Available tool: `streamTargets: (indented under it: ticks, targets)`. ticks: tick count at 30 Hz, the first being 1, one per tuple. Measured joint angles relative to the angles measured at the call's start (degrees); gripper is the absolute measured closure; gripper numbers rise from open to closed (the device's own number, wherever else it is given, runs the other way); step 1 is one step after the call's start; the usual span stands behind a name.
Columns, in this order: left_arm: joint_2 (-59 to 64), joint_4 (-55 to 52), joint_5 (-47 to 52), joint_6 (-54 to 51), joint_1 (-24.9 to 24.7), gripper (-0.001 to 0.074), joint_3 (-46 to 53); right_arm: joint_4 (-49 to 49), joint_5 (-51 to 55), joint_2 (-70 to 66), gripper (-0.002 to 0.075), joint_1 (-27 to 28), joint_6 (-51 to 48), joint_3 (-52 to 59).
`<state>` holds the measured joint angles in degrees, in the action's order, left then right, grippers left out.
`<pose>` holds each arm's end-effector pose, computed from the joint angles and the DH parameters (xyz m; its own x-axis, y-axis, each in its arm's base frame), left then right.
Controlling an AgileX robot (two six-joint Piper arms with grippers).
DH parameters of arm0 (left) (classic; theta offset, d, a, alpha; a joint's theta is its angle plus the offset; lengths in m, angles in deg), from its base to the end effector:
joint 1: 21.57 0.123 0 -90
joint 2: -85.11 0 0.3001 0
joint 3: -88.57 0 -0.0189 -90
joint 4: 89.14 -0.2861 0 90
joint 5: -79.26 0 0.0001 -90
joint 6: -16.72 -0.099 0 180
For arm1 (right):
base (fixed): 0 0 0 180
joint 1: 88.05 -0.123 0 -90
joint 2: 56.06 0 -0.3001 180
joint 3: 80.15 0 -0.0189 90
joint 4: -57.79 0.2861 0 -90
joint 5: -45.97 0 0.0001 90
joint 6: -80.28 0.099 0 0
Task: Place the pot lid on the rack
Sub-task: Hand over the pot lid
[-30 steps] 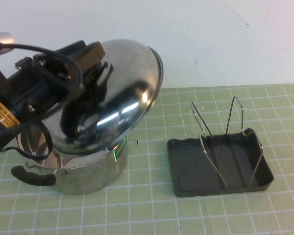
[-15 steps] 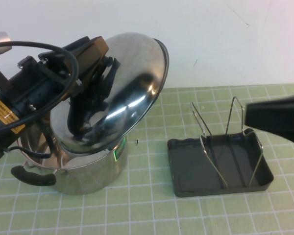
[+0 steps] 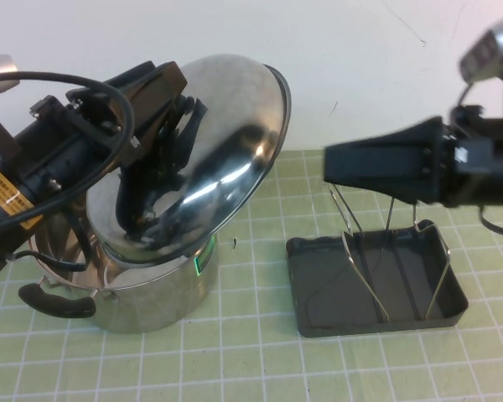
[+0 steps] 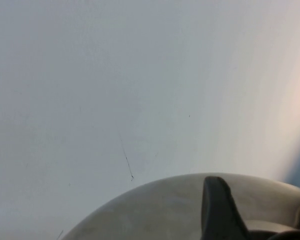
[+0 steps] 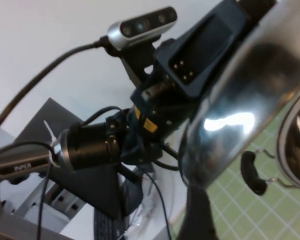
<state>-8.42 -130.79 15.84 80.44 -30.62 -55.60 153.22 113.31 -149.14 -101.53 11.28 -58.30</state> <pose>0.2932 -0.1063 0.3178 -0.1467 -0.5217 -0.8404 0.7604 0.4839 -0.4332 0.2916 0.1635 0.3110 -0.7199 0.0596 -0.6916 -0.6751 0.1715 0.7175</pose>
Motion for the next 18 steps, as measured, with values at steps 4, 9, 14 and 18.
streamTargets:
  ticks: [4, 9, 14, 18]
  targets:
    - [0.0, -0.9, -0.1, 0.0, 0.0, 0.0423, 0.0, 0.2, -1.0, -3.4, 0.0222, -2.9, 1.8, -5.3]
    - [0.0, -2.1, -0.1, 0.0, 0.0, 0.0423, 0.0, 0.5, -4.1, -7.8, 0.0220, -6.3, 3.7, -10.9]
    - [0.0, -3.1, -0.9, 0.0, 0.0, 0.0423, 0.0, 0.5, -5.3, -11.9, 0.0224, -8.8, 4.2, -16.3]
    - [0.0, -3.7, -1.3, -0.1, 0.0, 0.0423, 0.0, 0.9, -5.4, -14.0, 0.0327, -10.6, 2.0, -19.5]
